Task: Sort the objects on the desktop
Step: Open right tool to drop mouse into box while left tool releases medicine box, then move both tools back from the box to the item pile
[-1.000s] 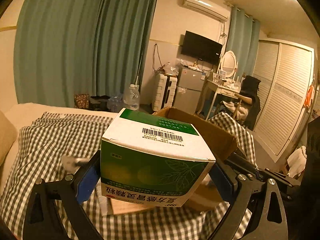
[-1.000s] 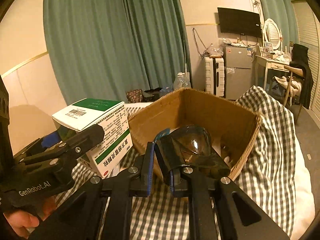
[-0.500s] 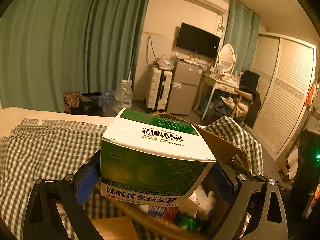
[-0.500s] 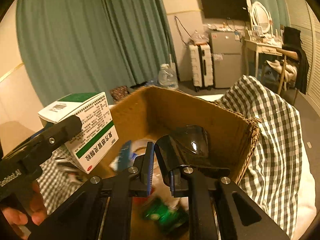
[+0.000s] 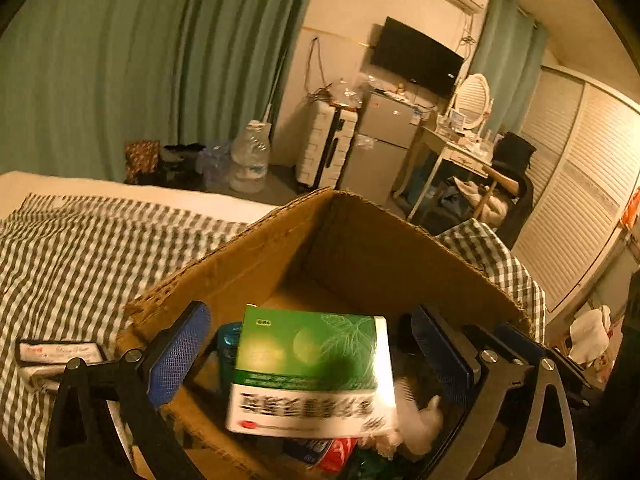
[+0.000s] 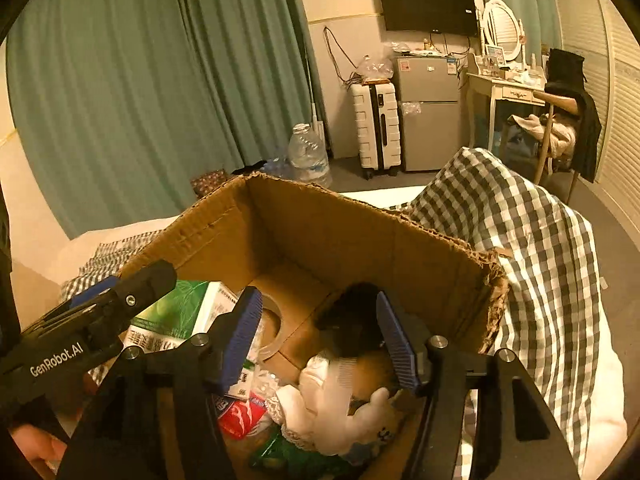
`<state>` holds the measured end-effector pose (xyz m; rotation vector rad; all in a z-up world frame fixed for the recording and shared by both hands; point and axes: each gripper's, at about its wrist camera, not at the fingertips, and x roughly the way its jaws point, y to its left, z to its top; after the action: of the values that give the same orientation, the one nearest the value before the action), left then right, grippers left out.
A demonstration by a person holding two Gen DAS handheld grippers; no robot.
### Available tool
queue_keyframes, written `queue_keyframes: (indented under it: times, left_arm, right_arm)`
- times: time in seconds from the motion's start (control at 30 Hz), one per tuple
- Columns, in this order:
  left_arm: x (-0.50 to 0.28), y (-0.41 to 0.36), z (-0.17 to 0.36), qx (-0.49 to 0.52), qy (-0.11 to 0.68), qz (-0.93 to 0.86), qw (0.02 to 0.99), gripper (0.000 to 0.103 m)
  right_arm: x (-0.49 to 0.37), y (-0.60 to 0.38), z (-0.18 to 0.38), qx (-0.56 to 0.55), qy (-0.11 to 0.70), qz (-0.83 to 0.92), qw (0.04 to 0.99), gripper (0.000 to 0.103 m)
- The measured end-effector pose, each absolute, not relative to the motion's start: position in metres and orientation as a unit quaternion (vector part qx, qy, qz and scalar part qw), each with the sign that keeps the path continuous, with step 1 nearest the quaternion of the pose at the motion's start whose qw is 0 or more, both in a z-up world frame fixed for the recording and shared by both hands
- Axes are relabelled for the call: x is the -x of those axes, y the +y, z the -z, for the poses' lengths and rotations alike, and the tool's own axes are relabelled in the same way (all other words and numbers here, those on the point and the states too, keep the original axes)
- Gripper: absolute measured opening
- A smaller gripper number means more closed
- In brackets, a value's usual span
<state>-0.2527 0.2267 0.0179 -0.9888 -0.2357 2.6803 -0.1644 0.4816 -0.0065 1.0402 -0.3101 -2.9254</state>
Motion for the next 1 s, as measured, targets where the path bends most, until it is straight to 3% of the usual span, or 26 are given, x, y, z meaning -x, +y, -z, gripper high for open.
queue_keyframes:
  times: [0.5, 0.67, 0.9, 1.0]
  left_arm:
    - [0.168, 0.163, -0.088, 0.289, -0.040, -0.948, 0.127, 0.103]
    - [0.134, 0.129, -0.107, 0.276, -0.031, -0.954, 0.114, 0.103]
    - [0.103, 0.077, -0.103, 0.274, -0.002, -0.959, 0.078, 0.103]
    - [0.093, 0.052, -0.087, 0.276, 0.009, -0.959, 0.058, 0.103]
  right_arm:
    - [0.088, 0.446, -0.031, -0.330, -0.072, 0.941, 0.013, 0.061]
    - [0.061, 0.418, -0.049, -0.320, -0.054, 0.945, 0.034, 0.066]
    - [0.041, 0.379, -0.047, -0.325, -0.044, 0.942, 0.062, 0.067]
    - [0.036, 0.361, -0.040, -0.326, -0.040, 0.941, 0.079, 0.076]
